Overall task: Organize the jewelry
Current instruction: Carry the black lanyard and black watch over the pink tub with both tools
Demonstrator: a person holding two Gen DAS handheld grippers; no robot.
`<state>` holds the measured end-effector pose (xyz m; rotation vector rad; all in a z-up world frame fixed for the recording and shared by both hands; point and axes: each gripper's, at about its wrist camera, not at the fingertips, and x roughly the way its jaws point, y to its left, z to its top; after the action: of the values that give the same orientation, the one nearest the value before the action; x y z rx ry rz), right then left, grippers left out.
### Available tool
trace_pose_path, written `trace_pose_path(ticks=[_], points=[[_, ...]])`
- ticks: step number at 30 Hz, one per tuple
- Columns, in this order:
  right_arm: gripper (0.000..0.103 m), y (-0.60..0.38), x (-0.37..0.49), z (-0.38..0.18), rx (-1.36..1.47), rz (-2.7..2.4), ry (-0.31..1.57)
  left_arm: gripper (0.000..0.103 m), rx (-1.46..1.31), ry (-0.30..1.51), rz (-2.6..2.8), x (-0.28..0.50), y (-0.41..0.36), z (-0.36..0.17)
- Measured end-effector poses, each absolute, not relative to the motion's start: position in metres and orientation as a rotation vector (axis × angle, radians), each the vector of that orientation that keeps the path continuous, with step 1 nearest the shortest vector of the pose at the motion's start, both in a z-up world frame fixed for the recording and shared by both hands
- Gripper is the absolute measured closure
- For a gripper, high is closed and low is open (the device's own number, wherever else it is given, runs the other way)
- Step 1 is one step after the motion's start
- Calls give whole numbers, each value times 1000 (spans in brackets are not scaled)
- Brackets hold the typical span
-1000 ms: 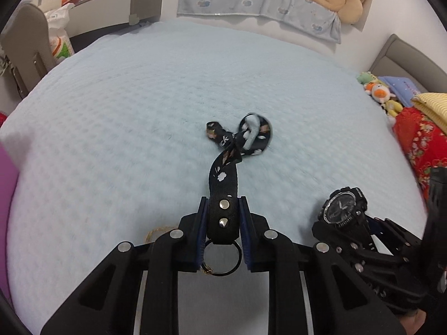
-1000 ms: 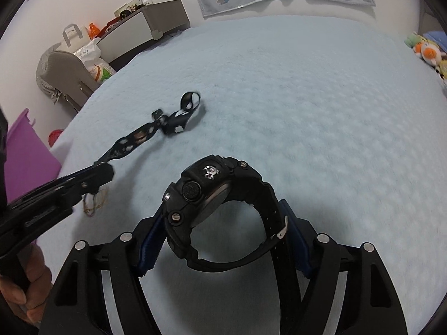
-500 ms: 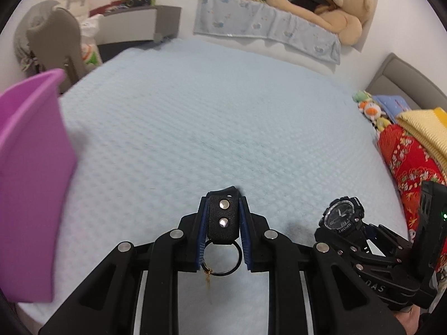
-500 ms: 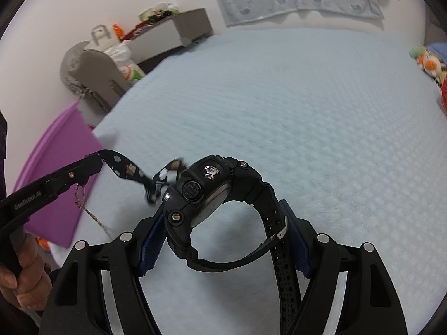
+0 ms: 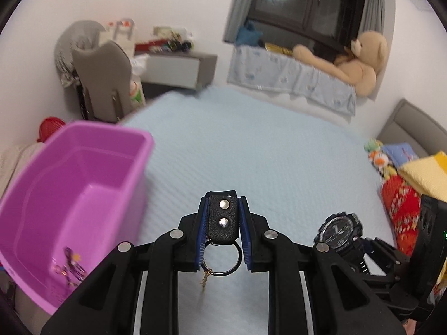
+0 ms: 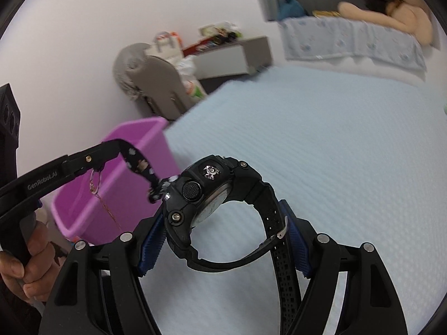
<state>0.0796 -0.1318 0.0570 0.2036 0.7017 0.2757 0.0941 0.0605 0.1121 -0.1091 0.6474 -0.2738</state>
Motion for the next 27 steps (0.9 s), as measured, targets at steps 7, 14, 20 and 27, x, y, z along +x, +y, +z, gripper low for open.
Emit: trace_pose_path(ticks=[7, 14, 20, 27], points=[[31, -71, 104, 106, 170, 399, 632, 82, -98, 540, -193, 97, 115, 171], [31, -3, 133, 131, 134, 531, 616, 82, -108, 518, -89, 107, 177, 191], [30, 50, 157, 133, 99, 617, 644, 82, -148, 541, 10, 117, 230, 179], [30, 111, 182, 109, 13, 667, 723, 82, -189, 654, 113, 133, 271, 134]])
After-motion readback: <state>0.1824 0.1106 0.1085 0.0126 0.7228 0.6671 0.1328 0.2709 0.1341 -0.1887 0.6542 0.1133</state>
